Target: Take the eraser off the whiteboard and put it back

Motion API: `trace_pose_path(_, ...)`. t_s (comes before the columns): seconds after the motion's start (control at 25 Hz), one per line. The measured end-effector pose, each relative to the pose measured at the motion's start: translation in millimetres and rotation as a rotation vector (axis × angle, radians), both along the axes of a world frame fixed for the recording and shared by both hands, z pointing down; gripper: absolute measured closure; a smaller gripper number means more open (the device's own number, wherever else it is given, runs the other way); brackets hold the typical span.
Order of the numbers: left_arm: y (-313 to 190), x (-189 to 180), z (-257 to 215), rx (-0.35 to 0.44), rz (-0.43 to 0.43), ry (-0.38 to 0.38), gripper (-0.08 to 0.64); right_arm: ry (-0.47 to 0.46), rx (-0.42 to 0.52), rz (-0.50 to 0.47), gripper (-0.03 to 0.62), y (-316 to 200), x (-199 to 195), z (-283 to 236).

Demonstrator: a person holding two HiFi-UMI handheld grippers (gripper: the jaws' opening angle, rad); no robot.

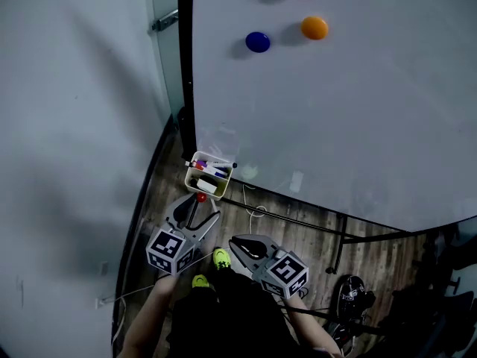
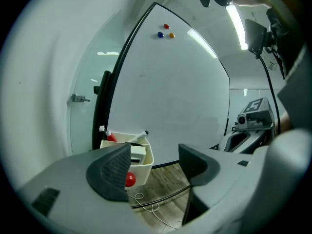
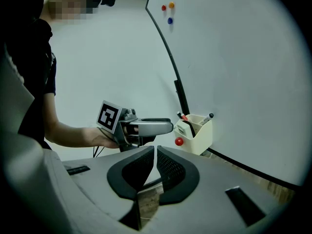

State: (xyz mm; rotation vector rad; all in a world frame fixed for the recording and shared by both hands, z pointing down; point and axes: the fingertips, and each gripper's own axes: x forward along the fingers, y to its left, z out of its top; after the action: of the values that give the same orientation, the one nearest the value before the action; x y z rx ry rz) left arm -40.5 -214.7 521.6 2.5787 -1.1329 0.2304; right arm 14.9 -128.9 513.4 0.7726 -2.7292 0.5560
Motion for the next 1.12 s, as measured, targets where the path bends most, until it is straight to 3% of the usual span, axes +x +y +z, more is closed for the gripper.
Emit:
trace_pose_path(0.24, -24.9, -3.5, 9.8, 0.009, -0.067, -0.042, 0.214, 0.004, -0.023, -0.022, 0.566, -13.4, 3.6, 5.3)
trace_pose_path(0.44, -41.7, -6.7, 21.5, 0.022, -0.115, -0.119, 0.198, 0.011, -0.032, -0.029, 0.566, -22.3, 9.0, 8.7)
trace_pose_path(0.88, -64.1, 2.3, 39.5, 0.031, -0.133, -0.195, 0.175, 0.031, -0.061, -0.036, 0.566, -34.8, 18.6, 17.2)
trace_pose_path(1.12, -65.1, 3.9, 45.7, 0.025, -0.141, -0.177, 0.179, 0.037, -0.066, -0.032, 0.566, -40.1, 22.5, 20.0)
